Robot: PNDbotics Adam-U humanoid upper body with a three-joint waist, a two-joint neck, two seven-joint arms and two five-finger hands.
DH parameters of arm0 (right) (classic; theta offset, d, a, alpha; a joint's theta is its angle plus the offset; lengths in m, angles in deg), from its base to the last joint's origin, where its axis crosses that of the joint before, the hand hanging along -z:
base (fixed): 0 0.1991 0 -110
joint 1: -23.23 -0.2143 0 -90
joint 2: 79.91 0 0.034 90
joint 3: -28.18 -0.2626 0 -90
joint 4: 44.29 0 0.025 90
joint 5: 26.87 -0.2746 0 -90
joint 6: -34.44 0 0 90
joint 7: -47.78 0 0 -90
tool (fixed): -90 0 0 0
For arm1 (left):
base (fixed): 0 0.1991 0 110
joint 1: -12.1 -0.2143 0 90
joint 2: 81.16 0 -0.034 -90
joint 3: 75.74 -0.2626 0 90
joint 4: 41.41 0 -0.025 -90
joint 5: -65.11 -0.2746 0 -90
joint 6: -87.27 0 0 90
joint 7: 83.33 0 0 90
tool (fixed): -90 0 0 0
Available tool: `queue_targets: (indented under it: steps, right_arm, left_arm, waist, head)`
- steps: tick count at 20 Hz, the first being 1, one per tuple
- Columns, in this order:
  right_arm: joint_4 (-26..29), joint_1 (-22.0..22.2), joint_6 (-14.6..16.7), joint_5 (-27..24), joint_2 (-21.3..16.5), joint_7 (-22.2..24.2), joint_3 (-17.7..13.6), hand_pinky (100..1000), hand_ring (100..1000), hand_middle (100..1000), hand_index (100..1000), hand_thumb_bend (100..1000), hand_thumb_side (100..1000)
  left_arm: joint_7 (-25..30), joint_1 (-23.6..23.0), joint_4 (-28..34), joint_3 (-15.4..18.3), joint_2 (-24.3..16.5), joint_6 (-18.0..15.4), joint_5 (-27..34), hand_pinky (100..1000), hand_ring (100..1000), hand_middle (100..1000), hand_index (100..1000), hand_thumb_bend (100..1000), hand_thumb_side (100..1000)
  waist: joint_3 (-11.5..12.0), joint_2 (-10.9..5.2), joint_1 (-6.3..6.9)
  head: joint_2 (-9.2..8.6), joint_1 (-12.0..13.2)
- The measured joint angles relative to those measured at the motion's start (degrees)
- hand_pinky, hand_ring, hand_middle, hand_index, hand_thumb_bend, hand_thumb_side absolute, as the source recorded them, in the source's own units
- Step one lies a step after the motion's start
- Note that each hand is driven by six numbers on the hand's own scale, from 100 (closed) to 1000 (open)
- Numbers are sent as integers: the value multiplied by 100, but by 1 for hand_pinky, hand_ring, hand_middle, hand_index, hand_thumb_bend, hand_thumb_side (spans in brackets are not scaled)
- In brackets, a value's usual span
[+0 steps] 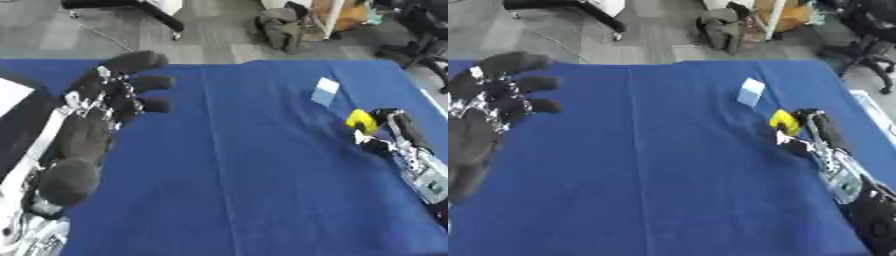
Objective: Pick up the objects with one hand, pass them to the other hand, and then place them into the box on the other side of the table.
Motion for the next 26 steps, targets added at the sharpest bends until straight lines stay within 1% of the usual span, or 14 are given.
queue_targets:
  steps: [3,6,9,11,13,16,19,21,24,26]
  right_arm:
    - [834,27,79,-312,115,80,-26,653,641,412,458,100,470]
    - [1844,9,69,-654,290,237,-4,656,639,410,457,100,470]
    - [2902,-68,6,-987,495,492,145,659,638,407,456,100,470]
    - [3570,-128,-55,-1248,659,719,305,660,638,407,456,100,470]
    - [4055,-218,-89,-1533,821,978,491,661,639,407,457,100,470]
    - [4363,-391,37,-1961,1062,1427,804,661,641,408,458,100,470]
    - [4441,-448,130,-2345,1277,1864,1065,661,643,410,460,100,470]
    - [4455,-450,126,-2535,1386,2112,1203,660,645,412,461,100,470]
    - [4456,-428,94,-2730,1499,2441,1390,660,647,414,463,100,470]
    - [4456,-419,78,-2801,1548,2624,1488,660,649,415,464,100,470]
  left_arm:
    - [-105,-191,0,-41,-7,197,-152,748,822,833,860,907,691]
    - [-226,-373,-1,-105,-57,473,-333,747,823,835,855,899,692]
    - [-330,-474,-8,-185,-56,760,-465,745,825,837,850,901,683]
    - [-367,-474,-54,-258,-48,897,-525,745,827,839,848,905,677]
    - [-373,-451,-147,-344,-27,976,-593,745,830,842,844,914,661]
    - [-334,-334,-279,-501,111,1034,-678,752,836,847,842,921,638]
    - [-298,-177,-375,-643,313,1066,-706,750,840,849,841,920,620]
    - [-292,-78,-399,-705,453,1075,-708,746,842,851,840,918,607]
    - [-322,23,-400,-768,663,1102,-662,743,843,852,836,914,600]
    - [-356,55,-400,-793,766,1133,-634,749,849,858,839,890,596]
  waist:
    - [-117,-36,14]
    - [-215,-46,38]
    - [-292,-58,36]
    - [-335,-59,40]
    - [-373,-72,40]
    - [-421,-109,37]
    - [-473,-162,31]
    - [-503,-213,28]
    - [-525,-265,0]
    - [-531,-280,-23]
  head:
    - [44,186]
    - [51,445]
    - [49,758]
    - [42,990]
    - [38,1215]
    - [28,1511]
    - [17,1697]
    - [19,1761]
    - [48,1789]
    - [77,1788]
